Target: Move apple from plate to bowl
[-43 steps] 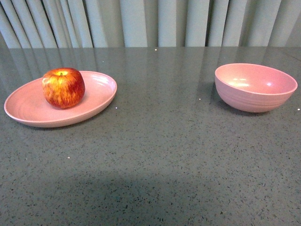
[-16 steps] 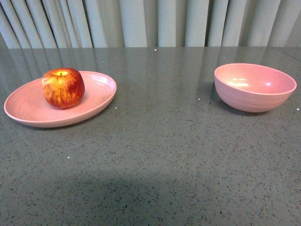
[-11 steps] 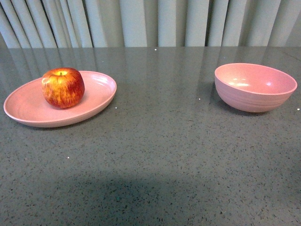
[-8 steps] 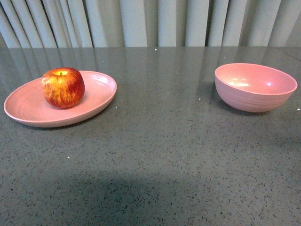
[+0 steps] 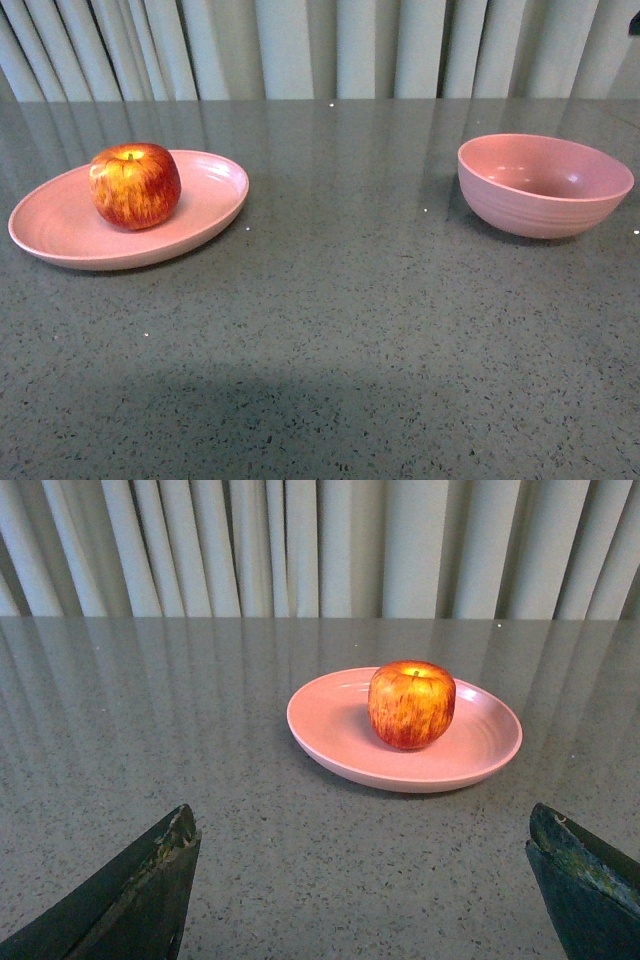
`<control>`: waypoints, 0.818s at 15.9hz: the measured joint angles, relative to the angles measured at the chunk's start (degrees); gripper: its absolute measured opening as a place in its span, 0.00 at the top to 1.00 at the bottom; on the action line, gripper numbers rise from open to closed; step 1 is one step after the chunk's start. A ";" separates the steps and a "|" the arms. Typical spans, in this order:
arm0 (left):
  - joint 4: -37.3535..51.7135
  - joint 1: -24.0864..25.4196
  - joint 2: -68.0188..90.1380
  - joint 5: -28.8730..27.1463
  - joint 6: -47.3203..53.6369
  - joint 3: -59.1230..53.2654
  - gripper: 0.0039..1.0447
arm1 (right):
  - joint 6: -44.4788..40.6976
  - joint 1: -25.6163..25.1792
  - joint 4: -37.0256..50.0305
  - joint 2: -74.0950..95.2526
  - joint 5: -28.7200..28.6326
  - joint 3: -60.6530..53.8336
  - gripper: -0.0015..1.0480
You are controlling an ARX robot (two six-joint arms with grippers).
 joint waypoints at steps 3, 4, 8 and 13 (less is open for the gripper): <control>0.00 0.00 0.00 -0.02 -0.02 0.00 0.06 | 1.09 1.97 -10.56 14.16 3.82 8.76 0.06; 0.00 0.00 0.00 0.00 0.00 0.00 0.06 | 2.38 2.01 -11.69 16.66 4.39 9.88 0.06; 0.02 0.00 0.00 -0.02 0.00 0.00 0.06 | 2.75 2.34 -12.20 17.46 4.70 9.90 0.13; 0.00 0.00 0.00 0.00 0.00 0.00 0.06 | 2.82 2.71 -12.20 17.46 4.42 9.90 0.45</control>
